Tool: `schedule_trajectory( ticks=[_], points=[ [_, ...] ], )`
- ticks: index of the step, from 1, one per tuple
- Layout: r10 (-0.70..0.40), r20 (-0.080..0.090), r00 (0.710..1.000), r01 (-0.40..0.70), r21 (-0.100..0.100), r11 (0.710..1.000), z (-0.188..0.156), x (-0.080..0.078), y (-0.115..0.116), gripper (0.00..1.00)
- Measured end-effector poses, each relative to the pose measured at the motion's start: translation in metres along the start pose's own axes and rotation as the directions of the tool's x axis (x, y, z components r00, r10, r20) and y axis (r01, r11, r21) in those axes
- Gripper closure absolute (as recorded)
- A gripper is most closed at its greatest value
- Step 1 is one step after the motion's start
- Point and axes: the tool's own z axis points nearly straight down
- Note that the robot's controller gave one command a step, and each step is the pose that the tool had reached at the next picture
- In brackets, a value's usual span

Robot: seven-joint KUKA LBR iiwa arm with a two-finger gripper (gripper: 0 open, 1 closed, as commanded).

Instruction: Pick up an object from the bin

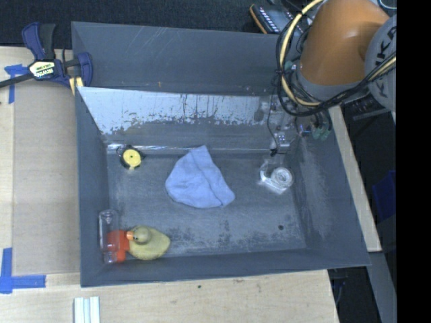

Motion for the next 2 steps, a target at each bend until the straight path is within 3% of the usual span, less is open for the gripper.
schedule_trajectory(
  ticks=[1, 2],
  points=[
    [-0.001, 0.009, 1.0, 0.001, 0.0, 1.0, -0.005, -0.002, 0.0, 0.0],
    [-0.034, 0.007, 0.999, 0.034, -0.001, 0.999, 0.099, 0.024, 0.127, 0.0]
  ],
)
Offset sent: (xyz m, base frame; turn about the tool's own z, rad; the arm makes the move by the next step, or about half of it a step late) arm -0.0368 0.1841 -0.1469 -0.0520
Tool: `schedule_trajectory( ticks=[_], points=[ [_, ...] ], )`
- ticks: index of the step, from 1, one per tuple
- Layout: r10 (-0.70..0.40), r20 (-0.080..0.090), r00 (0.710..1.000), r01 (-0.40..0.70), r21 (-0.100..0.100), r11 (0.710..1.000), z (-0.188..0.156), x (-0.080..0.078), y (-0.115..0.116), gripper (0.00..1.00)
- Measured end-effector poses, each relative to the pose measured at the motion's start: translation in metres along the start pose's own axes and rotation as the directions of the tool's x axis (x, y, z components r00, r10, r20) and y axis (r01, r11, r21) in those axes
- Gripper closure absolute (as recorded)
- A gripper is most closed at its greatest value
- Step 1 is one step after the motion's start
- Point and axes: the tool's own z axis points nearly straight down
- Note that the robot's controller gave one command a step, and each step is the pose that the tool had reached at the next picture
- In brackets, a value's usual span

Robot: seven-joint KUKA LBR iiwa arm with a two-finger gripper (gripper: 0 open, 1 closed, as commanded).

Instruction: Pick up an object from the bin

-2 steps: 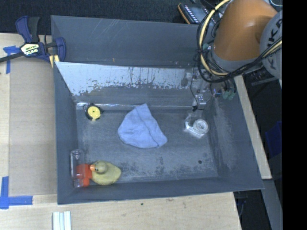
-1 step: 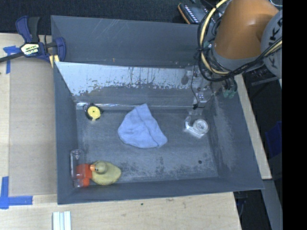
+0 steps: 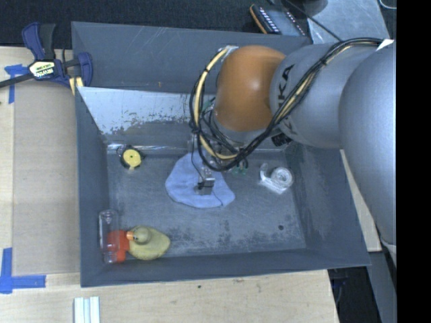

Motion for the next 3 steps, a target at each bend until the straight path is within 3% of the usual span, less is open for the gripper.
schedule_trajectory(
  ticks=[1, 2, 3],
  points=[
    [-0.172, 0.005, 0.985, 0.172, 0.002, 0.985, -0.034, 0.006, -0.006, 0.0],
    [0.109, -0.002, 0.994, -0.109, 0.0, 0.994, 0.0, 0.016, -0.002, 0.0],
    [-0.491, 0.009, 0.871, 0.491, 0.005, 0.871, 0.033, -0.012, 0.017, 0.0]
  ],
)
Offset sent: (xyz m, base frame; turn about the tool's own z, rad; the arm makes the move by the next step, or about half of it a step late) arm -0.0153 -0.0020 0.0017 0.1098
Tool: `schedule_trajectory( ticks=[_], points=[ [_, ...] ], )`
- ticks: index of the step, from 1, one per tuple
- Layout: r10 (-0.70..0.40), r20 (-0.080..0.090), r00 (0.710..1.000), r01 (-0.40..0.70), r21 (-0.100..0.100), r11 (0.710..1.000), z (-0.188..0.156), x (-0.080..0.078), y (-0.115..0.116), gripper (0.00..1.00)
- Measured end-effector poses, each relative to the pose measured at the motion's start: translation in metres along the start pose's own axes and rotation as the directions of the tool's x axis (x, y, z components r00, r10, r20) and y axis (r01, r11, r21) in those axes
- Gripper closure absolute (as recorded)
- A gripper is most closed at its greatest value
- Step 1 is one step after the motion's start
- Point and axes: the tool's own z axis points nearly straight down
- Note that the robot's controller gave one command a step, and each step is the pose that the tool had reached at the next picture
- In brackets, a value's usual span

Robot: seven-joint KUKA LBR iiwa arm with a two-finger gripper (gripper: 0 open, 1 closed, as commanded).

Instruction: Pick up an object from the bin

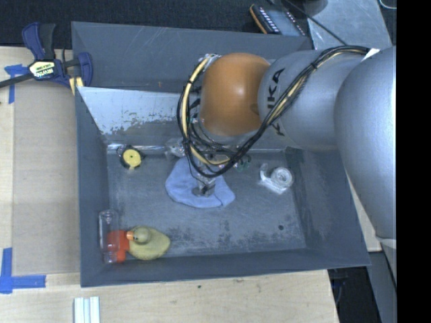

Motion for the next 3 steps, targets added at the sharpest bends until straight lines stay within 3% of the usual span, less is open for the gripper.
schedule_trajectory(
  ticks=[1, 3],
  points=[
    [0.423, -0.006, 0.906, -0.423, -0.002, 0.906, 0.0078, 0.0137, -0.0005, 1.0],
    [0.621, -0.006, 0.784, -0.621, -0.001, 0.784, 0.0078, 0.0159, -0.0005, 1.0]
  ],
)
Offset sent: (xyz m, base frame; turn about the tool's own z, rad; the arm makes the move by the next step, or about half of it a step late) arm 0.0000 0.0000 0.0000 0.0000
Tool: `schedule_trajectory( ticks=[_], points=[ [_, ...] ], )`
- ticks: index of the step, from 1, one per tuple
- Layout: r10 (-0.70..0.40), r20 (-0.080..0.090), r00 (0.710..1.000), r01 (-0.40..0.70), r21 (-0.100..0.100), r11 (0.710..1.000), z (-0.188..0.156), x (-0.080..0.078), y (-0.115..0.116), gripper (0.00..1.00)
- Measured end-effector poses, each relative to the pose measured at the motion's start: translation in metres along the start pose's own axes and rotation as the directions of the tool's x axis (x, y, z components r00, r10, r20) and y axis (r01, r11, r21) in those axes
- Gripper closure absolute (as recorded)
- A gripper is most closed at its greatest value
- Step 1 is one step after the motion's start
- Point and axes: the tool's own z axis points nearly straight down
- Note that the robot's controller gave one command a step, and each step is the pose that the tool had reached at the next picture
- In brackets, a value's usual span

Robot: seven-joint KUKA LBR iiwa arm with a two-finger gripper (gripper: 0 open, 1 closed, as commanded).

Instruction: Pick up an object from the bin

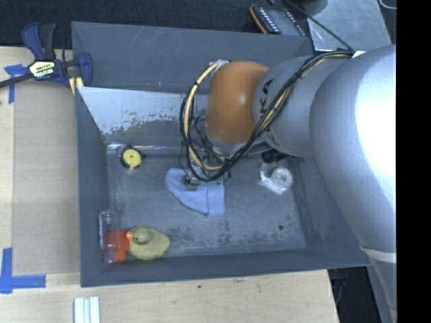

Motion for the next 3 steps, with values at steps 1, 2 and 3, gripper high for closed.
schedule_trajectory(
  ticks=[1, 2, 3],
  points=[
    [0.061, 0.002, 0.998, -0.061, 0.0, 0.998, -0.002, 0.0, 0.0, 1.0],
    [0.057, 0.0, 0.998, -0.057, 0.001, 0.998, -0.005, 0.0, 0.0, 1.0],
    [0.032, 0.0, 0.999, -0.032, 0.001, 0.999, -0.013, 0.0, 0.0, 1.0]
  ],
)
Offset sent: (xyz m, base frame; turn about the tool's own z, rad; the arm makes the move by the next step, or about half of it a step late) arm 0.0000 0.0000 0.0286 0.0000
